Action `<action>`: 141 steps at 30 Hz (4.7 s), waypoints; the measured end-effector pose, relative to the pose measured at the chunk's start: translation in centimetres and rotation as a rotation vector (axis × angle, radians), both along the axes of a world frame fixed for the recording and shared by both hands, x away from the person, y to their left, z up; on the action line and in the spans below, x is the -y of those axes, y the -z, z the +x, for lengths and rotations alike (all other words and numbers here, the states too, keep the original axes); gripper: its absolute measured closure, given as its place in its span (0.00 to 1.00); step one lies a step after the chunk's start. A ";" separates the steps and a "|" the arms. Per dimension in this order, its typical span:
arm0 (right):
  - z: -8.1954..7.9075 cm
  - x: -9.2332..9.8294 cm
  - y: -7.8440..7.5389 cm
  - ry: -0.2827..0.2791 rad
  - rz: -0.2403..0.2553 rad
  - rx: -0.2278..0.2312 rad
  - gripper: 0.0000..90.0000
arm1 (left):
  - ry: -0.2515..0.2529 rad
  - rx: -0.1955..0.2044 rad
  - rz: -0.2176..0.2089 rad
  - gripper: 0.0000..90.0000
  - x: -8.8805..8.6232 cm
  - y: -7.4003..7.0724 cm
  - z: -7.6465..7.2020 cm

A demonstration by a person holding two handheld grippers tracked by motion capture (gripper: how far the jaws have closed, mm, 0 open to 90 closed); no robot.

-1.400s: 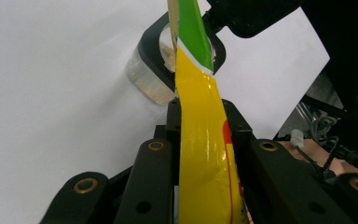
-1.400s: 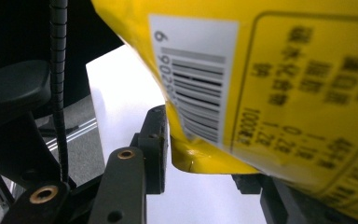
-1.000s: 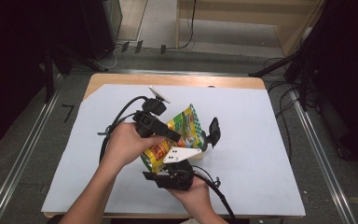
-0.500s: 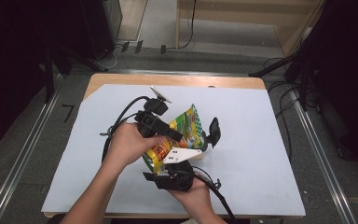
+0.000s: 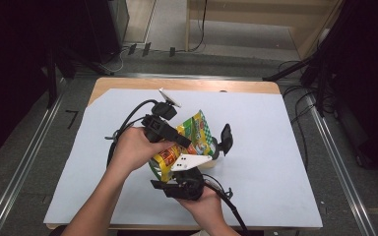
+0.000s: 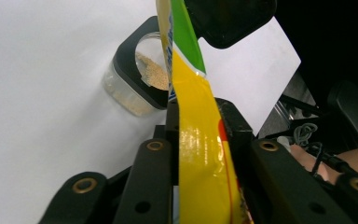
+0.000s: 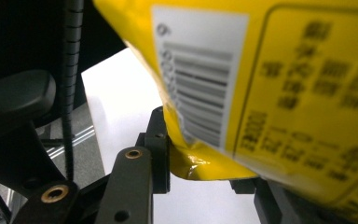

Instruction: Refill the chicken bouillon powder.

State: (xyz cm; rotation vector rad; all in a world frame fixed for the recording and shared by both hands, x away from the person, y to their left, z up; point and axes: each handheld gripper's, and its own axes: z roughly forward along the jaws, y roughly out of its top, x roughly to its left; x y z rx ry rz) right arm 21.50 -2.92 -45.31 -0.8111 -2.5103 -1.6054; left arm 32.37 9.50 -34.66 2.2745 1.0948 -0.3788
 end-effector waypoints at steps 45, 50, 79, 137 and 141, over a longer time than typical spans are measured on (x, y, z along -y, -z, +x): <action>1.8 -1.1 -0.6 -0.027 0.033 -0.034 0.76 | 0.015 0.040 0.028 0.82 -0.8 -0.4 1.3; 1.7 -0.9 -0.6 -0.030 0.026 -0.017 0.76 | -0.016 0.038 0.024 0.85 -0.8 -0.5 1.1; 1.8 -0.9 -0.6 -0.042 0.040 -0.021 0.76 | -0.078 0.050 0.008 0.88 -1.1 -0.7 0.8; 1.8 -1.4 -0.8 -0.047 0.051 -0.030 0.76 | -0.093 0.065 0.009 0.86 -1.2 -1.0 0.4; 1.7 -1.4 -0.8 -0.046 0.051 -0.028 0.76 | -0.093 0.063 0.007 0.86 -1.2 -1.0 0.4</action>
